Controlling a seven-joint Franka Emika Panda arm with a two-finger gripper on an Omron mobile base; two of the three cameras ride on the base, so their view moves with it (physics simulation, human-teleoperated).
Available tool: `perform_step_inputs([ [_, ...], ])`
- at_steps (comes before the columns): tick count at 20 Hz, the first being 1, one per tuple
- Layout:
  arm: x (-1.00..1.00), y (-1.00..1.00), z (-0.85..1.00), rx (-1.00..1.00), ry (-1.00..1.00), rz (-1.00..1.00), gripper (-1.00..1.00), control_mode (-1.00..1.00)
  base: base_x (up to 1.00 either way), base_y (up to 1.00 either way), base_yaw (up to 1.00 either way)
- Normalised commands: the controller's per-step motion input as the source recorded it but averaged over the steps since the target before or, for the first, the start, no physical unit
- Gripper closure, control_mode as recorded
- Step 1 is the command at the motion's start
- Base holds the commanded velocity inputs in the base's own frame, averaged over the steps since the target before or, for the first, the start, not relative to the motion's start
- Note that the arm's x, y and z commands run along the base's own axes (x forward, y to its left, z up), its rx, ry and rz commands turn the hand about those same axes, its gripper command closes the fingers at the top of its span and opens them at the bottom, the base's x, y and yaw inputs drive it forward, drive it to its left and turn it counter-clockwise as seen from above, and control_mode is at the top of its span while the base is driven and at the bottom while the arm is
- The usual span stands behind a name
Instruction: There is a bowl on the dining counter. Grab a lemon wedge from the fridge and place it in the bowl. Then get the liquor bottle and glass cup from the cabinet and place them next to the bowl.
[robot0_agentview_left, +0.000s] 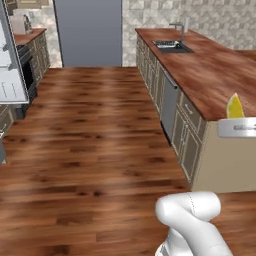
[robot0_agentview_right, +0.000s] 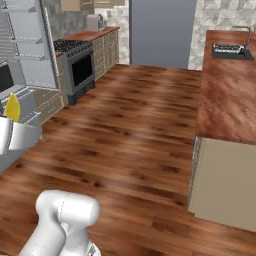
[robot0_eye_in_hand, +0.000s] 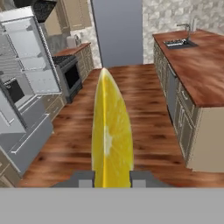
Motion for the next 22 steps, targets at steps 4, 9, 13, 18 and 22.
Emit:
perform_step_inputs([
  [4,0.00,0.00,0.00,0.00,0.00,0.00,1.00,1.00,-0.91,-0.96,-0.18],
  [9,0.00,0.00,0.00,0.00,0.00,0.00,1.00,1.00,-0.50,-1.00,-0.08],
  [13,0.00,0.00,0.00,0.00,0.00,0.00,1.00,1.00,-0.24,-1.00,-0.02],
  [18,0.00,0.00,0.00,0.00,0.00,0.00,1.00,1.00,-0.02,-1.00,0.00],
  [22,0.00,0.00,0.00,0.00,0.00,0.00,1.00,1.00,0.01,-1.00,0.00],
])
